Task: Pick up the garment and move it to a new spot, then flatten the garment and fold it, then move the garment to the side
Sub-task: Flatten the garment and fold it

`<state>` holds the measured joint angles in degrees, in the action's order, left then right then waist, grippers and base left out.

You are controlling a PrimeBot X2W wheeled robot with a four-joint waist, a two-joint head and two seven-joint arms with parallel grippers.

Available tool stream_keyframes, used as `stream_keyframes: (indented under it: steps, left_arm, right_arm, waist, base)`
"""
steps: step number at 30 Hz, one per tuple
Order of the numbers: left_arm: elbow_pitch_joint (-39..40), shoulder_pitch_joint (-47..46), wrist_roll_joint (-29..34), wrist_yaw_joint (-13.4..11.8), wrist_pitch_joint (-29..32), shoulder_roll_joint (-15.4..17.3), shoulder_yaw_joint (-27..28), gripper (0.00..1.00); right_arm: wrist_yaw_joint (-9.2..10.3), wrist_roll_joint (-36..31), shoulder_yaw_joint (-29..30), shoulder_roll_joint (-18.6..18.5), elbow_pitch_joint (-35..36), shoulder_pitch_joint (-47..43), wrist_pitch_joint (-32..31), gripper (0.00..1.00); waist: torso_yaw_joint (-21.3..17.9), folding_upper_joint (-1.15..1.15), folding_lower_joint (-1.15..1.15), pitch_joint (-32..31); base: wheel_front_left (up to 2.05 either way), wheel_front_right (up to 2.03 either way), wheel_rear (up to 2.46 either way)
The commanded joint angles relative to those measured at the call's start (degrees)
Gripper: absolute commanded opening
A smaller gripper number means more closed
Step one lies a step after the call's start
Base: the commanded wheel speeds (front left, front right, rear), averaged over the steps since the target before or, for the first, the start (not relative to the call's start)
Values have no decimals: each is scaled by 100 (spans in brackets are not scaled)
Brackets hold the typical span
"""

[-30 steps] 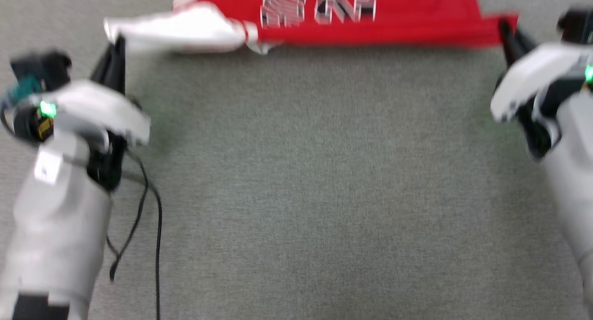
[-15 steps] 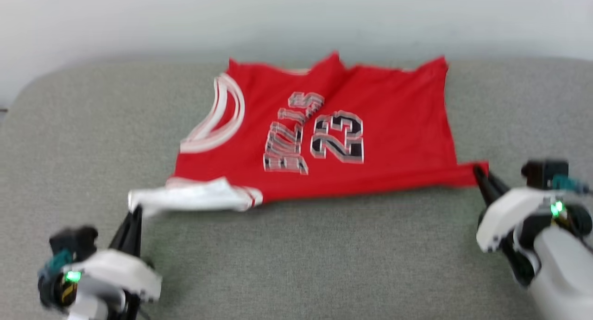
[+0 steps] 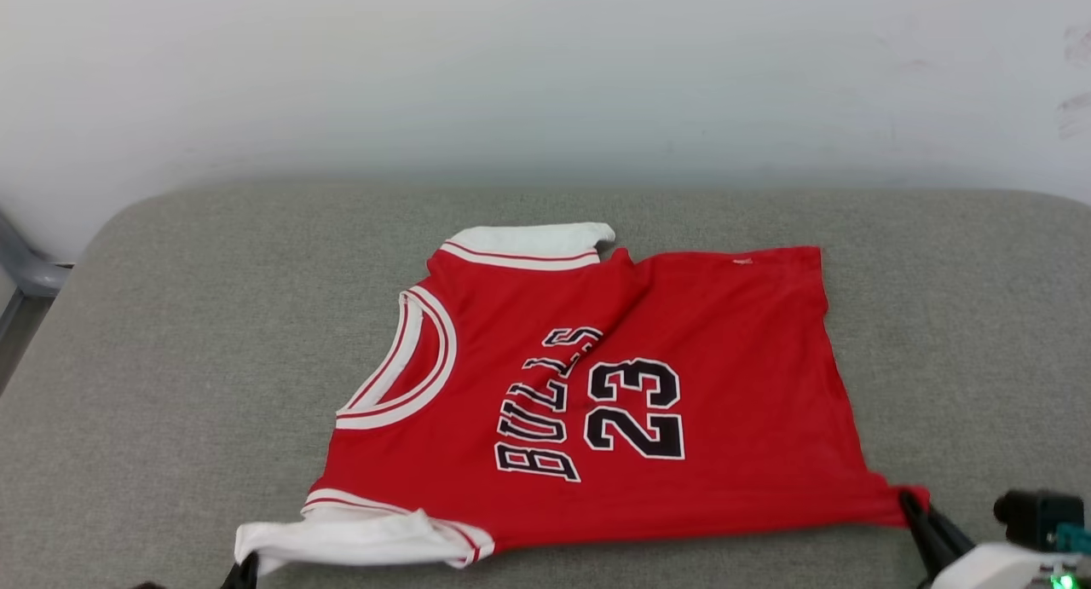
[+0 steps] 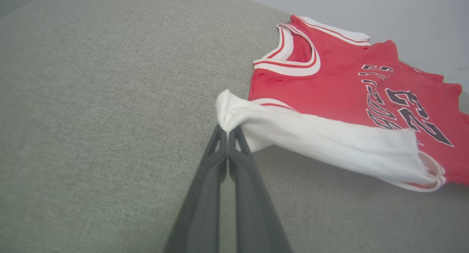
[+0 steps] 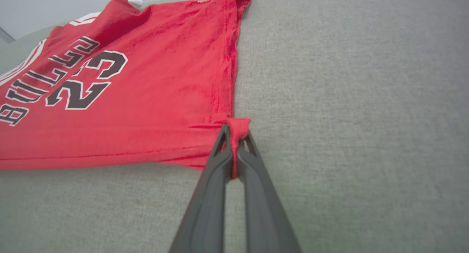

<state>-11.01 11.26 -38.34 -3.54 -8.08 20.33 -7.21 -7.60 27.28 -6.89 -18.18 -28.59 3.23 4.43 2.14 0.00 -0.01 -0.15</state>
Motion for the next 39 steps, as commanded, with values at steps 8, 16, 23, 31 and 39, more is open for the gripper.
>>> stream_keyframes:
  steps: [8, 16, 23, 31, 39]
  left_arm:
    - [1117, 658, -145, -398, 410, 245, 258, 0]
    - [1376, -192, 25, -256, 654, 302, -66, 0]
    - [776, -1333, 171, 46, 534, 195, -323, 0]
    - [-334, -2198, 179, 421, 311, 42, -528, 0]
    - [-1300, -2681, 86, 706, 254, -78, -647, 0]
  right_arm:
    - [18, -691, 962, 588, 1835, -1348, -844, 0]
    - [16, -1052, 1279, 967, 2813, -1253, -1542, 0]
    - [16, -1142, 1097, 832, 2874, -435, -1973, 0]
    - [14, -1038, 726, 736, 1993, 392, -1945, 0]
    - [14, -992, 427, 627, 1120, 911, -1399, 0]
  waist:
    - [-5, 0, 1, -32]
    - [14, 0, 1, 217]
    - [-165, 0, 1, 765]
    - [-316, 0, 1, 1214]
    - [-352, 0, 1, 1454]
  base:
    - [0, 0, 0]
    - [0, 0, 0]
    - [0, 0, 0]
    - [0, 0, 0]
    - [0, 0, 0]
